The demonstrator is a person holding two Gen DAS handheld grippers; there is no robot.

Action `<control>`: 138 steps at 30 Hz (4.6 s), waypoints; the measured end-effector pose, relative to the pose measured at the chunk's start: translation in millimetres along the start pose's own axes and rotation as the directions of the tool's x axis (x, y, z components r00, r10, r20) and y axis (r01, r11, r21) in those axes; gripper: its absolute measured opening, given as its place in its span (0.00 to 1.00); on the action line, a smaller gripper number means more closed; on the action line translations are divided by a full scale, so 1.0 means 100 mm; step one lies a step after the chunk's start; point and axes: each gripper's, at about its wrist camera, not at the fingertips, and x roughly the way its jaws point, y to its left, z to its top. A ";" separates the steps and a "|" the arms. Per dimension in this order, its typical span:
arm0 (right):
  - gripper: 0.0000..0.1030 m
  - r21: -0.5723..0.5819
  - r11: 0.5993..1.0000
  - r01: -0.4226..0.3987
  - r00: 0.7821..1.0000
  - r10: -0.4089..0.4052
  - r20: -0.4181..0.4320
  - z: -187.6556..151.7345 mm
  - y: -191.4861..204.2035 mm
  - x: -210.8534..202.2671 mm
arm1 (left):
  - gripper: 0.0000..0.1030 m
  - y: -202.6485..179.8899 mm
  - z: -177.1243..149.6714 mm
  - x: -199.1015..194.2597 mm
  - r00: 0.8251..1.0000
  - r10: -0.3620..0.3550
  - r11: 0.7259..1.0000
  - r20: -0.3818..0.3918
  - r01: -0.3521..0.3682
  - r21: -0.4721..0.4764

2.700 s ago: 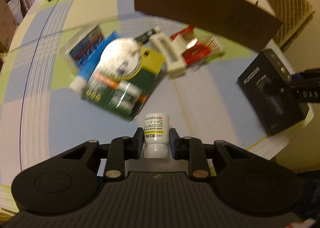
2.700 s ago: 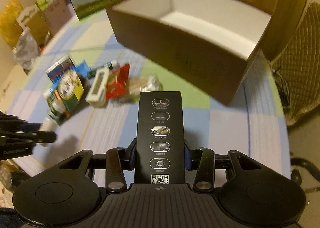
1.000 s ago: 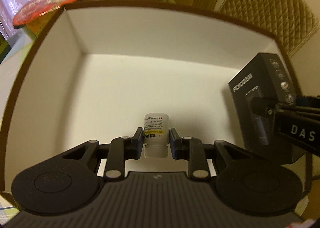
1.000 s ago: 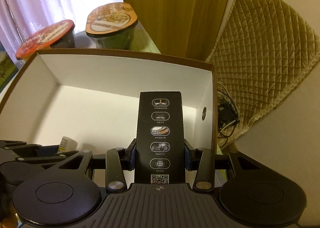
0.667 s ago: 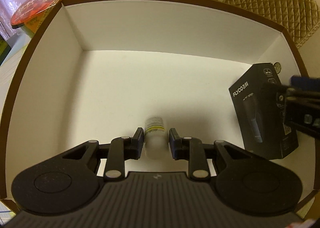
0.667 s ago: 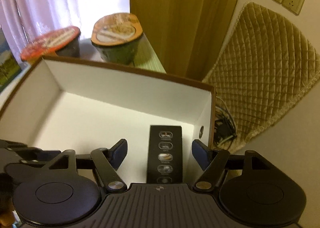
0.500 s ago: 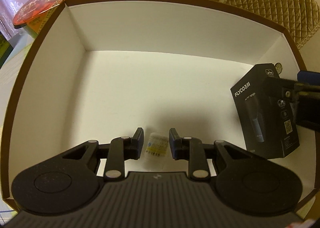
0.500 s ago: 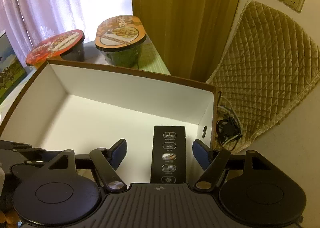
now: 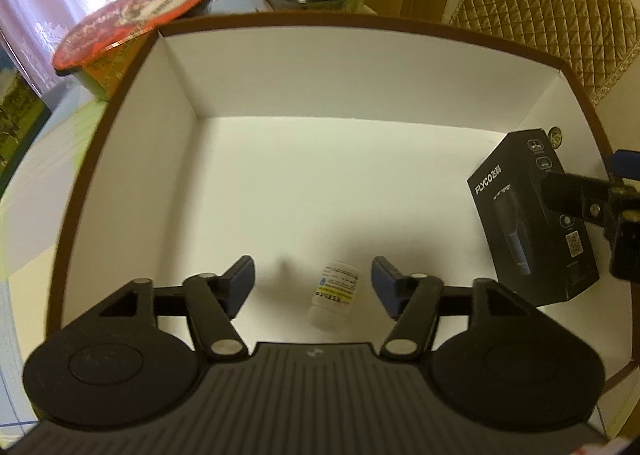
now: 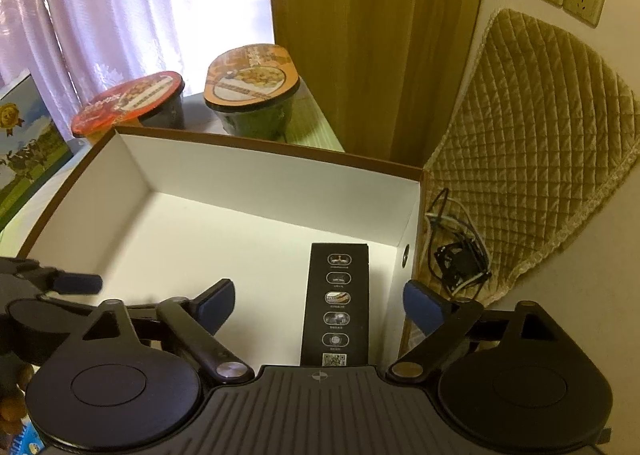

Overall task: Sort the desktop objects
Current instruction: 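Lower the black box upright into the brown box and open the right gripper, then withdraw both grippers from the brown box back over the table items, then grasp the green Mentholatum lip salve card with the left gripper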

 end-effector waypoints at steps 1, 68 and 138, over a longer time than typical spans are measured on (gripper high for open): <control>0.93 -0.005 1.000 -0.002 1.000 0.002 0.004 -0.01 0.00 -0.02 | 0.64 0.00 0.00 -0.03 1.000 0.004 1.000 0.006 -0.004 -0.001; 0.98 -0.148 0.972 -0.182 0.973 0.199 0.115 -1.21 0.38 -1.57 | 0.90 0.46 -1.94 -2.37 0.943 0.132 0.974 0.306 -0.067 -0.215; 0.98 -0.222 0.941 -0.256 0.956 0.212 -0.203 -1.96 0.62 -0.71 | 0.68 0.44 -3.21 -1.35 0.992 0.121 0.979 0.047 -0.111 -0.173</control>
